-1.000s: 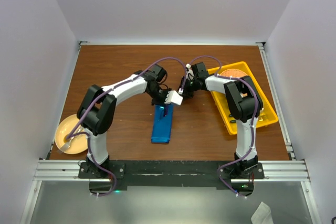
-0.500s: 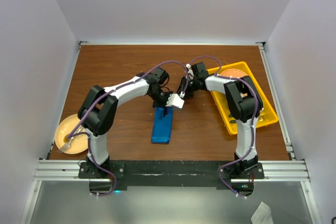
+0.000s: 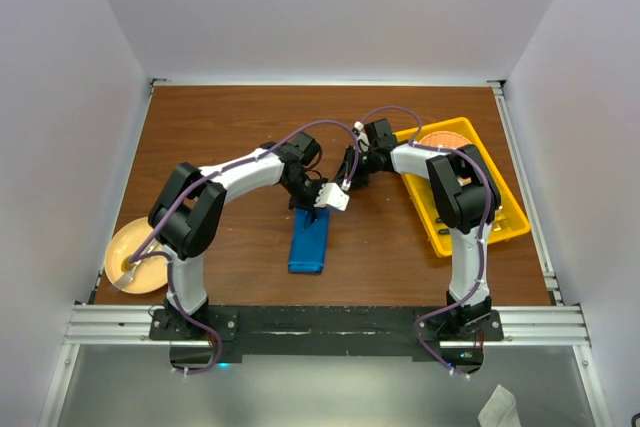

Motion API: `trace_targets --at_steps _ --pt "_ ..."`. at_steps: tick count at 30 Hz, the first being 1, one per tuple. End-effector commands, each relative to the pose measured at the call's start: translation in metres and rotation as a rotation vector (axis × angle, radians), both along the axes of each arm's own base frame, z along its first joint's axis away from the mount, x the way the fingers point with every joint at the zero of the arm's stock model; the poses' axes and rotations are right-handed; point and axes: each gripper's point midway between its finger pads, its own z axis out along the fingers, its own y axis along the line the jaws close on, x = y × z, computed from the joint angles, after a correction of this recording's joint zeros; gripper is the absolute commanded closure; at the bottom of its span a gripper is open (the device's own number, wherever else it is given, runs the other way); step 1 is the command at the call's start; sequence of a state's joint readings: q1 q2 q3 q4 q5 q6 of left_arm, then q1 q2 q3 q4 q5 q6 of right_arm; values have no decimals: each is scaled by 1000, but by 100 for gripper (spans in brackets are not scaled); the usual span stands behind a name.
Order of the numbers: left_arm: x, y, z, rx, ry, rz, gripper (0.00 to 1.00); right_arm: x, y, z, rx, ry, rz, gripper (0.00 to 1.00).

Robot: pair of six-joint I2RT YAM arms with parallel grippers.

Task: Fold the napkin into a case and place the utensils inside
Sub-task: Insert the spoon into the folded napkin.

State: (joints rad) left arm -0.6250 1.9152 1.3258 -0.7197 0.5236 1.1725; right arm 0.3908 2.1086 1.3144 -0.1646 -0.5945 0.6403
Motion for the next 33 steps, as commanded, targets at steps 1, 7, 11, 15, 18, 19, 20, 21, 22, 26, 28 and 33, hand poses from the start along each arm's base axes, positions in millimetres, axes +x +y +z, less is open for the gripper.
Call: trace_targets --at_steps 1,7,11,15,18,19,20,21,22,26,28,33 --pt "-7 -3 0 -12 2 -40 91 9 -6 -3 -48 -26 -26 100" --pt "-20 -1 -3 -3 27 -63 91 9 -7 -3 -54 -29 -27 100" --pt "-27 0 -1 -4 38 -73 91 9 -7 -4 -54 -25 -29 100" --pt "-34 -1 2 -9 49 -91 91 9 -8 -4 -56 -24 -30 100" --pt "-40 0 4 -9 65 -101 91 10 -8 -3 -56 -27 -32 100" --pt "-41 -1 5 -13 68 -104 91 9 -9 -3 -58 -28 -31 100" --pt "-43 -1 5 -12 72 -107 91 9 -9 -4 -59 -27 -31 100" --pt "-44 0 6 -12 71 -106 91 9 -9 -3 -57 -28 -32 100" --pt "-42 -2 8 -17 68 -102 91 9 -9 -3 -57 -28 -34 100" --pt "-19 -7 20 -42 59 -21 91 9 -9 -2 -55 -30 -31 100" --pt "2 -14 31 -66 44 10 91 9 -9 -3 -53 -28 -33 100" --pt "66 -24 56 -111 -96 97 90 8 -9 -3 -50 -25 -32 100"
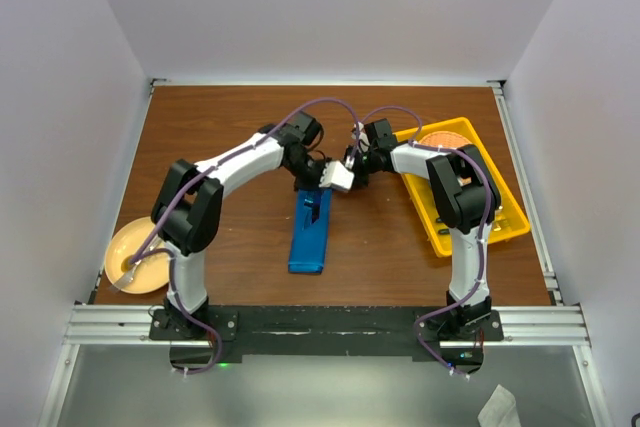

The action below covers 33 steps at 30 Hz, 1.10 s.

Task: Fold the napkin into a case and place the utensils inside
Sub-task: Insert the spoon into the folded napkin.

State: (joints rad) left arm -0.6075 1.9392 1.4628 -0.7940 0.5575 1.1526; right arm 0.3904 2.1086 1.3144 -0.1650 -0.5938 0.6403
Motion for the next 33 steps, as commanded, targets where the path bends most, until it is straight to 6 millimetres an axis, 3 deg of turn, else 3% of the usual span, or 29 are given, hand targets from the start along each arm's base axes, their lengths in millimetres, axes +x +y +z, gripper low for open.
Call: trace_targets --at_steps 1,6,14,22,33 --pt "53 -12 27 -60 -106 80 90 8 -8 -3 -49 -25 -30 100" --pt "86 -9 18 -28 -164 119 90 8 -8 -2 -47 -25 -33 100" --pt "110 -5 1 7 -214 130 90 7 -8 -3 -45 -19 -33 100" --pt "106 -3 -12 32 -192 104 90 9 -7 -3 -43 -20 -34 100" --pt "76 -5 -20 35 -130 49 91 10 -7 -5 -46 -16 -36 100"
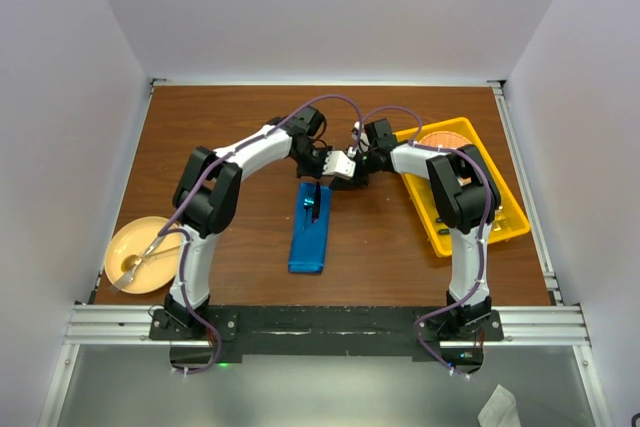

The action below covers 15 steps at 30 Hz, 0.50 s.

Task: Fold the napkin into a case and place the utensils inside
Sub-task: Insert the spoon into the folded napkin.

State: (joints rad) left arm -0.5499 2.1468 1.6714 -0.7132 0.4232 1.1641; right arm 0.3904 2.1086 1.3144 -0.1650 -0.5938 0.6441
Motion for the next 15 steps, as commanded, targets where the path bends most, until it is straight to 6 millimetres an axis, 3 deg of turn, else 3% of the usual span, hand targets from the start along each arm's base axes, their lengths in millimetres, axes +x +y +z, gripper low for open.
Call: trace_targets --at_steps 1,7,15 --pt "-14 -6 4 -22 20 -47 91 10 -7 -5 -46 -17 -34 100" --pt "-20 -4 -1 -15 43 -49 91 10 -9 -6 -50 -14 -37 100" --pt "-31 -8 9 -31 34 -91 91 12 -8 -7 -53 -15 -37 100"
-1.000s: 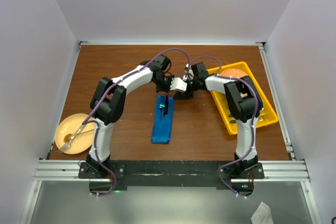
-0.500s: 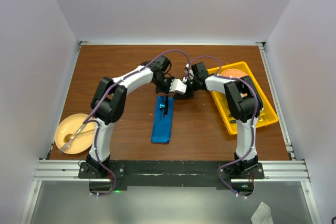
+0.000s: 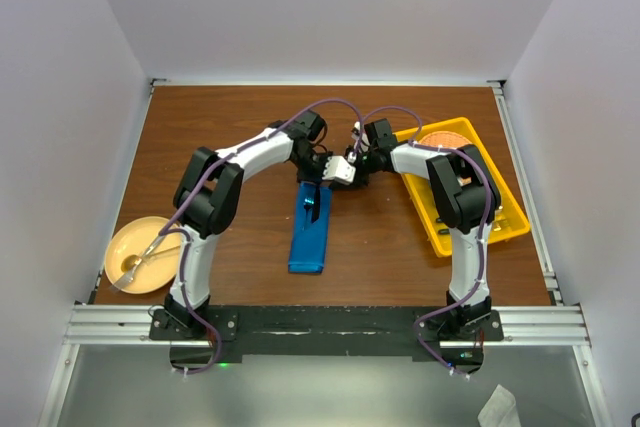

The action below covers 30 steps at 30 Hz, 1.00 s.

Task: Fold the napkin into a case and place the utensils inside
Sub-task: Insert the spoon into the folded napkin, then reset both arms

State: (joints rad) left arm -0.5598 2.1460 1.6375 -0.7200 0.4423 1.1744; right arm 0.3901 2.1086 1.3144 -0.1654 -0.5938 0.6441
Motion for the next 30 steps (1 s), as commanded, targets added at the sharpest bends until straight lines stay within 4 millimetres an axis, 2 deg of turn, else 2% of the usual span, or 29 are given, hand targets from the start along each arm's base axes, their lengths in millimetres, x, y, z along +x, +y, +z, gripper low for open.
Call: trace_targets --at_steps 1,9,14,17,19,20,22,23,27,28,29,30 --pt "-20 -8 20 -42 1 -70 91 12 -8 -8 -55 -14 -38 100" --pt "-36 -7 20 -44 32 -73 91 13 -8 -9 -56 -15 -38 100" --pt "-21 -11 24 -74 40 15 86 15 -6 -5 -44 -28 -29 100" --pt "7 -13 44 -129 23 94 79 19 -5 1 -40 -48 -21 100" --pt "25 -16 65 -195 25 166 76 21 -4 4 -38 -62 -9 100" --pt "37 -11 78 -232 17 225 73 24 -2 7 -35 -73 -4 100" --pt "47 -7 96 -293 12 278 71 27 -2 6 -38 -83 5 100" --pt "59 0 114 -342 -4 339 68 31 0 9 -35 -97 10 100" --pt "77 23 142 -416 -21 473 50 40 4 5 -39 -117 41 100" --pt "81 28 147 -430 -23 502 49 41 5 5 -42 -117 47 100" --pt "88 39 160 -471 -25 563 41 46 8 9 -36 -133 54 100" --pt "89 45 162 -484 -19 591 34 47 7 8 -42 -143 66 100"
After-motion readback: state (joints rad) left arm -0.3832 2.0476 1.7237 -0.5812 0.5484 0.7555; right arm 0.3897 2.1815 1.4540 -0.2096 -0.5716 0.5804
